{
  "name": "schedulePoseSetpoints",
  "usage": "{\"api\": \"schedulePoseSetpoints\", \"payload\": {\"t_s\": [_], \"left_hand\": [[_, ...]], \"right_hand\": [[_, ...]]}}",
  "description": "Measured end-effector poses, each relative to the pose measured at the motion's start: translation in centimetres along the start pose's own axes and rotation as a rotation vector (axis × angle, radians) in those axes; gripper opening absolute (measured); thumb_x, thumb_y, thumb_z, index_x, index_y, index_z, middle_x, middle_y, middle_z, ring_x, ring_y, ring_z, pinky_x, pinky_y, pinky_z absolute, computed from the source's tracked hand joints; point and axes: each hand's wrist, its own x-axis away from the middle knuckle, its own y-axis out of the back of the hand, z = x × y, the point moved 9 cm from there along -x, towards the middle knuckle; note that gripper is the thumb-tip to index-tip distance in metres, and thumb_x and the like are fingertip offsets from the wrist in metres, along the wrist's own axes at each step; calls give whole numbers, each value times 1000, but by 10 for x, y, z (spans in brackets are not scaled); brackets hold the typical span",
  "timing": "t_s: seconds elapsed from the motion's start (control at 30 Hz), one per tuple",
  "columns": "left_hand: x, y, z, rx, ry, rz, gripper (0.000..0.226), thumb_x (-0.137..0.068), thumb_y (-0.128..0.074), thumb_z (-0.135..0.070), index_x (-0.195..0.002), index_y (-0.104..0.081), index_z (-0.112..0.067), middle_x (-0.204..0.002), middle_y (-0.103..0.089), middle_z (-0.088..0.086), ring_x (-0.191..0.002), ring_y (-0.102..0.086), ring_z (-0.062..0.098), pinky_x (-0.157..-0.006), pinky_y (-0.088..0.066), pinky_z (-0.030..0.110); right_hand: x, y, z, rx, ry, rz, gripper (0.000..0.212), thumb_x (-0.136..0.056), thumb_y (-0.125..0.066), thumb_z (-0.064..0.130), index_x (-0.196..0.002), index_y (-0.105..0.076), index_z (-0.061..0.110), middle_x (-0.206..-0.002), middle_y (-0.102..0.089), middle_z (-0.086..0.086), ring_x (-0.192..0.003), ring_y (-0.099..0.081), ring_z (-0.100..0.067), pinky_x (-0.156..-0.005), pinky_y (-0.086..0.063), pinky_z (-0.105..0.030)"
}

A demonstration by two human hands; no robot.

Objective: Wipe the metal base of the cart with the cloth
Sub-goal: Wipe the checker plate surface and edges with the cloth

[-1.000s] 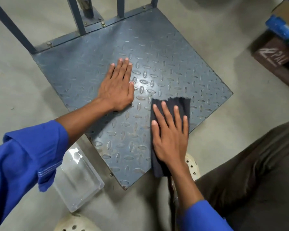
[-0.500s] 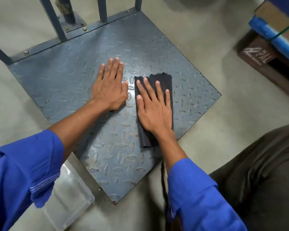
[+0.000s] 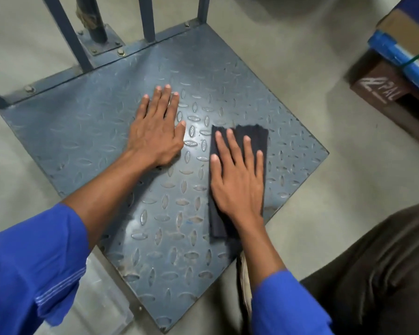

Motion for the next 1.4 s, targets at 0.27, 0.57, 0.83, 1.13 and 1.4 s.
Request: {"api": "schedulePoseSetpoints", "payload": {"t_s": [0.27,0.57,0.83,1.13,1.4], "left_hand": [[-19,9,25,36,93,-45,69,-112,-22,-43,-170,-2,-11,-179,4,11,-166,8,24,-134,5,43],[-20,27,26,165,67,-117,62,-107,-36,-21,-168,-28,-9,-177,-20,12,-165,-12,28,-135,-8,43],[-17,15,22,45,99,-18,65,-113,-18,-40,-171,-2,-13,-179,5,9,-165,9,25,-134,6,43],[-22,9,20,-4,107,26,67,-113,-13,-46,-170,4,-14,-178,12,9,-165,14,24,-133,8,44],[-19,10,22,-1,88,29,68,-113,-11,-48,-170,3,-14,-179,11,9,-165,13,24,-133,8,45]], "right_hand": [[-31,-5,6,-40,-196,-65,56,-113,-24,47,-168,-14,43,-176,-9,15,-165,2,-22,-131,7,-57],[-107,-25,76,-47,13,37,57,-112,-20,50,-168,-16,41,-177,-11,14,-165,0,-22,-131,6,-56],[-14,14,-78,14,-376,-47,61,-108,-17,59,-167,-9,46,-177,-6,15,-165,3,-22,-130,5,-58],[22,-8,18,14,-2,-11,54,-112,-25,52,-165,-19,49,-175,-14,18,-165,-2,-21,-131,3,-56],[-28,16,-83,26,-207,3,57,-109,-17,61,-165,-14,53,-176,-9,20,-165,0,-19,-131,2,-55]]}}
